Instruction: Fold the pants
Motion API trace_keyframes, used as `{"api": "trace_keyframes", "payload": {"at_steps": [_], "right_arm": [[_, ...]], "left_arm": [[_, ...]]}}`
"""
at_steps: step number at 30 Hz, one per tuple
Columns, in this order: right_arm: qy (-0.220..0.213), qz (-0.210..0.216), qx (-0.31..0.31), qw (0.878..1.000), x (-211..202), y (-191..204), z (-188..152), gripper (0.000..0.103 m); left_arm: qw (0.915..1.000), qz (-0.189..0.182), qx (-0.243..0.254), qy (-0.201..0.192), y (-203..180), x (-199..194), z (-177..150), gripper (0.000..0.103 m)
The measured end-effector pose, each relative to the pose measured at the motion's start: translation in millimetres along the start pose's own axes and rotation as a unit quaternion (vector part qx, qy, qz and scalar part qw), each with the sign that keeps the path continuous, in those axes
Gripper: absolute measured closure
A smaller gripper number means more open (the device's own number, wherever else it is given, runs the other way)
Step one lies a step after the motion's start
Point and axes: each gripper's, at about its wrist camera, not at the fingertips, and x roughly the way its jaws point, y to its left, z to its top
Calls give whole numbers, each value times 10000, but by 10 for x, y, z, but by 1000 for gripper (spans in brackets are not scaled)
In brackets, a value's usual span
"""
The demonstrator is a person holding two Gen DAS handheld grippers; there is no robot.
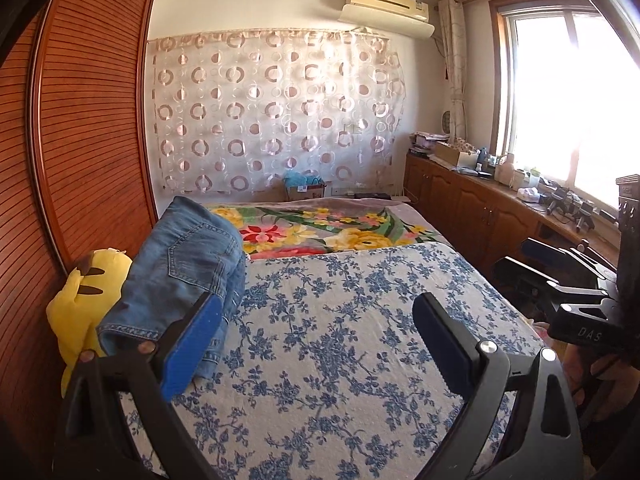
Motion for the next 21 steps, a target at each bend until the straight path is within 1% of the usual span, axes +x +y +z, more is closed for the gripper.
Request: {"api": "trace_keyframes", "payload": {"at_steps": [3, 5, 10, 13, 21], "right_arm": [[-38, -3, 61, 10000, -115, 4, -17, 16], [-102, -76, 54, 9999, -224, 17, -37, 16], [-137, -157, 99, 9997, -425, 27, -96, 16], [-120, -192, 136, 9997, -495, 31, -117, 16], [-137, -492, 184, 9985, -666, 94, -280, 16]], "left_arm": [[10000, -9, 4, -46, -51, -109, -25, 6], [10000, -11, 7, -62, -88, -183, -51, 6], [9999, 85, 5, -109, -162, -336, -126, 6], [9999, 61, -23, -100, -182, -368, -171, 6], [9999, 89, -14, -95, -210, -412, -257, 6]]}}
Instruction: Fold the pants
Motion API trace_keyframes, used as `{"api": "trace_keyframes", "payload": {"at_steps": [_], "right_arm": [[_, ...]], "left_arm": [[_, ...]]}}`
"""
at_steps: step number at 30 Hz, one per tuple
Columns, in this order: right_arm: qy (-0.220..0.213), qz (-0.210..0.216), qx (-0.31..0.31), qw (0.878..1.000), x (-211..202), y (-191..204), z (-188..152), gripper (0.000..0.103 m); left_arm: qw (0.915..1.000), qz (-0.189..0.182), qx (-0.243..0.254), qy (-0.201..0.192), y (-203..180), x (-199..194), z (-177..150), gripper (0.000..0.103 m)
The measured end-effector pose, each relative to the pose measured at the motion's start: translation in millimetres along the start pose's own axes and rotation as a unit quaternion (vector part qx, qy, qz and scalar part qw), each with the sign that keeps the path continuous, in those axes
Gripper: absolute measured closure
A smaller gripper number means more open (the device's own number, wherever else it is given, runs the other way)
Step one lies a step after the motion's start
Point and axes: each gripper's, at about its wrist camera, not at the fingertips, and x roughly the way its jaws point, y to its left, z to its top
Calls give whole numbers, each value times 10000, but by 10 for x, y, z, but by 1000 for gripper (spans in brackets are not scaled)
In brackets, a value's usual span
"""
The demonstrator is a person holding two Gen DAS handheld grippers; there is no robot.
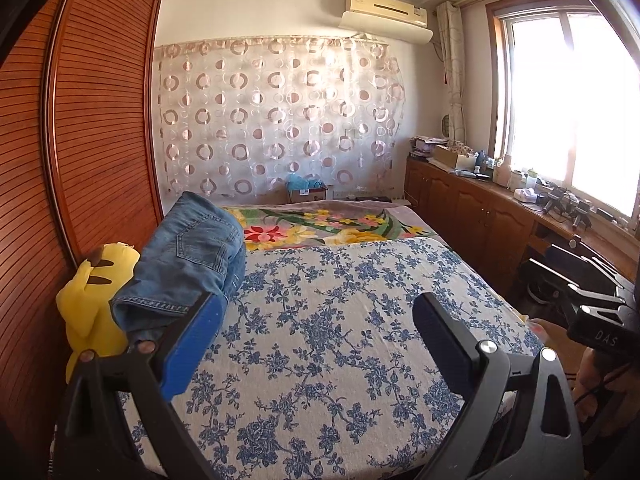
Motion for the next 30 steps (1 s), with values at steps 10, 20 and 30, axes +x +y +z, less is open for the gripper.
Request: {"api": "trace_keyframes", "payload": {"at_steps": [10, 20, 30], "right_arm": [[179, -93, 123, 9997, 9, -64, -179, 16], [175, -105, 140, 9997, 8, -92, -187, 16], [179, -107, 142, 9997, 8, -80, -187, 16]], "left_arm": [[10000, 37, -20, 20, 4, -16, -77, 6], [10000, 33, -22, 15, 16, -23, -92, 6], [10000, 30, -23, 8, 18, -22, -92, 6]]}}
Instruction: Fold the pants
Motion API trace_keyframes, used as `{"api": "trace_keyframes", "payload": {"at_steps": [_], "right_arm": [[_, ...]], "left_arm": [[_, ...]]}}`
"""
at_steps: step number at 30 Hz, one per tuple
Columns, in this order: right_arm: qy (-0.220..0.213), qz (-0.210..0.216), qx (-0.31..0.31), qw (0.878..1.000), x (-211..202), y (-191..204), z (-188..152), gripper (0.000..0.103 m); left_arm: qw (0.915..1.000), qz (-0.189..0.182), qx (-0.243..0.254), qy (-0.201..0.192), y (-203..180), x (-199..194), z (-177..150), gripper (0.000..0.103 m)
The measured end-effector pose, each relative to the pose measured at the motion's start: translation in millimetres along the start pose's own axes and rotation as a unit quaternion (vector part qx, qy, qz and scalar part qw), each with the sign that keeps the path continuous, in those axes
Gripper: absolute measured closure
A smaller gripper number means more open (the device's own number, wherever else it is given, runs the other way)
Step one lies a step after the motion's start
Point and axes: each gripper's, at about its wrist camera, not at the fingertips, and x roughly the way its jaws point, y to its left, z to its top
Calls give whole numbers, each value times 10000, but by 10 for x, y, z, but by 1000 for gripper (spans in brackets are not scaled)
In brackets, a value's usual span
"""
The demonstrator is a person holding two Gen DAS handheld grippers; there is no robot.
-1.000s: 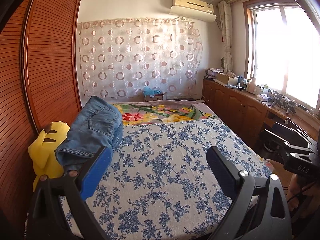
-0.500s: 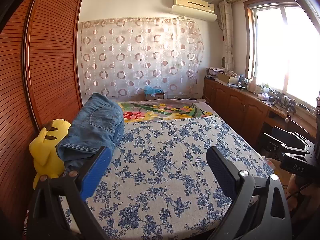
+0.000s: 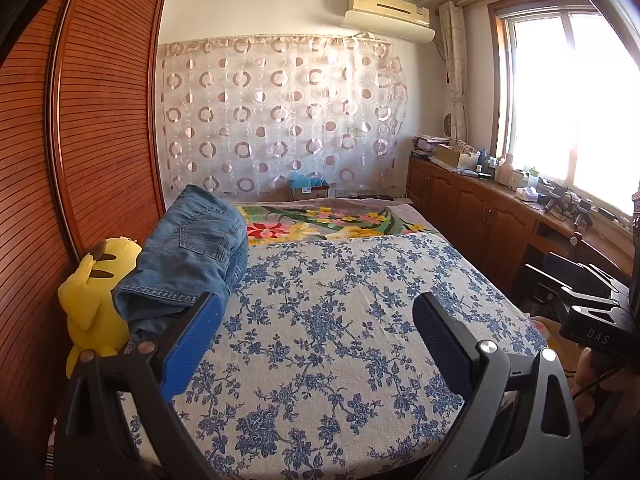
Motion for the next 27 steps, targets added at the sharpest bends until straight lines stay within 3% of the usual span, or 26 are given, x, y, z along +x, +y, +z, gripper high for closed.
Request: {"api": "trace_keyframes", "payload": {"at_steps": [27], "right_arm": [[-17, 22, -5, 10000, -8, 18, 9, 16]], "left_arm": [[10000, 11, 12, -2, -4, 1, -9, 6]]}}
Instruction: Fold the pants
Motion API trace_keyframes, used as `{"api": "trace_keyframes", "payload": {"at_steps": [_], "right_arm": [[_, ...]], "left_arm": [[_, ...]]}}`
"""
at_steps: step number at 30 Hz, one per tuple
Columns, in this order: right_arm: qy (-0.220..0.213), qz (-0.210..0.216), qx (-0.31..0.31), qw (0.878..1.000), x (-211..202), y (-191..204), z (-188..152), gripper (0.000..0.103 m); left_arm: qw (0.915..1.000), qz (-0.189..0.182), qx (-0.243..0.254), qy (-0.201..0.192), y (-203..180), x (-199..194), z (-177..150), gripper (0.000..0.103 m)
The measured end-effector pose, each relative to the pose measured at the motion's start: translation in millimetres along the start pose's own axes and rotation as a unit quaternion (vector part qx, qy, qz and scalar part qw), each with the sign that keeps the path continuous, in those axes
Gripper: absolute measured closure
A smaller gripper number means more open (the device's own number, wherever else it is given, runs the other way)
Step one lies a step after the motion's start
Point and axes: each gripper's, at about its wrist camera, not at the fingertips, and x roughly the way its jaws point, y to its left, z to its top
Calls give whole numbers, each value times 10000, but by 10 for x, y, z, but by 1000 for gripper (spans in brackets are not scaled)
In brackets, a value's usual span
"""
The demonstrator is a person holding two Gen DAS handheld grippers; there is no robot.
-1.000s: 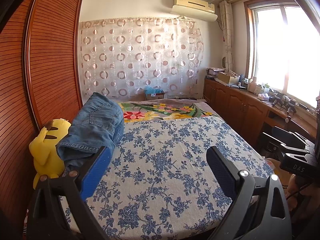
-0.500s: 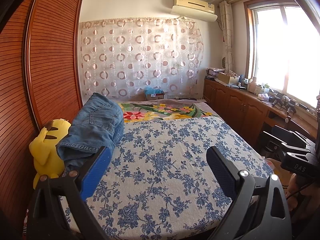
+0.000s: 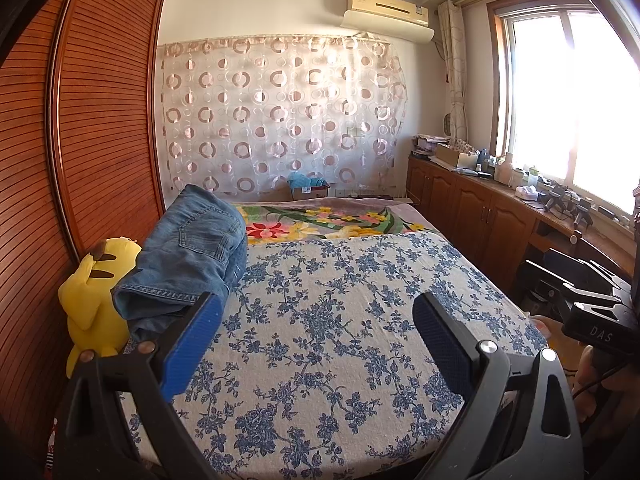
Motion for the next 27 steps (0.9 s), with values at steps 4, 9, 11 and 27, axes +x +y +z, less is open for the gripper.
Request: {"api": "trace_keyframes", "payload": {"at_steps": [4, 9, 11, 27], "right_arm": [[1, -7, 4, 10000, 1, 4, -2, 16], [-1, -11, 2, 10000, 0, 4, -4, 16], [-2, -7, 5, 10000, 1, 3, -5, 16], [-9, -4, 1, 10000, 17, 18, 4, 16]], "left_arm": [[10000, -4, 16, 11, -4, -7, -28, 6], [10000, -1, 12, 11, 0, -6, -30, 6], [10000, -2, 17, 7, -3, -6, -26, 6], [10000, -20, 20, -7, -2, -5, -40, 6]]}}
